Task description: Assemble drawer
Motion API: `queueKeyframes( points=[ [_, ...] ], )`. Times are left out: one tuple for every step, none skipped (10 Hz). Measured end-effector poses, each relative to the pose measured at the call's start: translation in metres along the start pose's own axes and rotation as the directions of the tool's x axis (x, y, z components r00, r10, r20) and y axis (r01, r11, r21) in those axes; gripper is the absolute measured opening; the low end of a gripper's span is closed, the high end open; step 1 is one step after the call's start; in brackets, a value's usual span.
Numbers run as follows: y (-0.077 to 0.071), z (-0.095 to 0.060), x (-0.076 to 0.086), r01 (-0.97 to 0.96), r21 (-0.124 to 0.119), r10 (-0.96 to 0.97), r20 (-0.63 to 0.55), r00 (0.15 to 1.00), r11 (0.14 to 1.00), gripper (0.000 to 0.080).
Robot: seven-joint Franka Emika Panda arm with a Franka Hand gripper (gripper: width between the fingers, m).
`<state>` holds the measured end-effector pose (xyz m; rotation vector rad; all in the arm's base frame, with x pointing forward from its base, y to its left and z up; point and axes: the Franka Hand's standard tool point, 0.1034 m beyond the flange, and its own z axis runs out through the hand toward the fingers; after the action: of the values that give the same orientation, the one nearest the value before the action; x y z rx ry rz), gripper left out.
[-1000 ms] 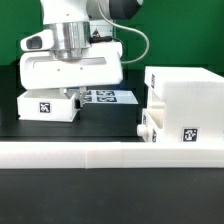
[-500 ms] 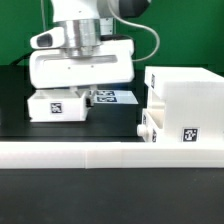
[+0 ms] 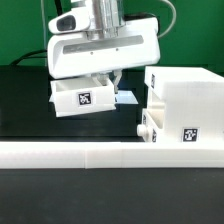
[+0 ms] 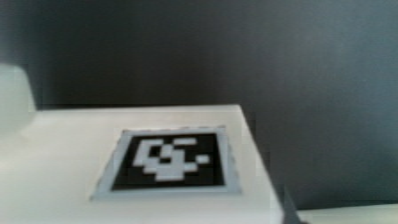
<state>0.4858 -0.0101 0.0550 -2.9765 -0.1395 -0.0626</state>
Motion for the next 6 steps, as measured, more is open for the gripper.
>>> queueKeyframes(
  points=[
    [0.0023, -0.0055, 0.0057, 0.082, 0.020, -0.082, 0.033, 0.996, 0.996, 0.0044],
    [0.0024, -0.0054, 0.0079, 0.074, 0.018, -0.074, 0.024, 0.997, 0.997, 0.0044],
    [0.0026, -0.0041, 0.0065, 0.121, 0.018, -0.121, 0.027, 0.992, 0.993, 0.0044],
    [0.0042, -0.0035, 0.0061, 0.253, 0.018, -0.254, 0.028, 0.967, 0.967, 0.0044],
    [0.0067, -0.0020, 0.0072, 0.380, 0.017, -0.380, 0.035, 0.924, 0.925, 0.0044],
    [0.0106, -0.0027, 0.0126, 0.517, 0.022, -0.517, 0.048, 0.854, 0.856, 0.0044]
  ],
)
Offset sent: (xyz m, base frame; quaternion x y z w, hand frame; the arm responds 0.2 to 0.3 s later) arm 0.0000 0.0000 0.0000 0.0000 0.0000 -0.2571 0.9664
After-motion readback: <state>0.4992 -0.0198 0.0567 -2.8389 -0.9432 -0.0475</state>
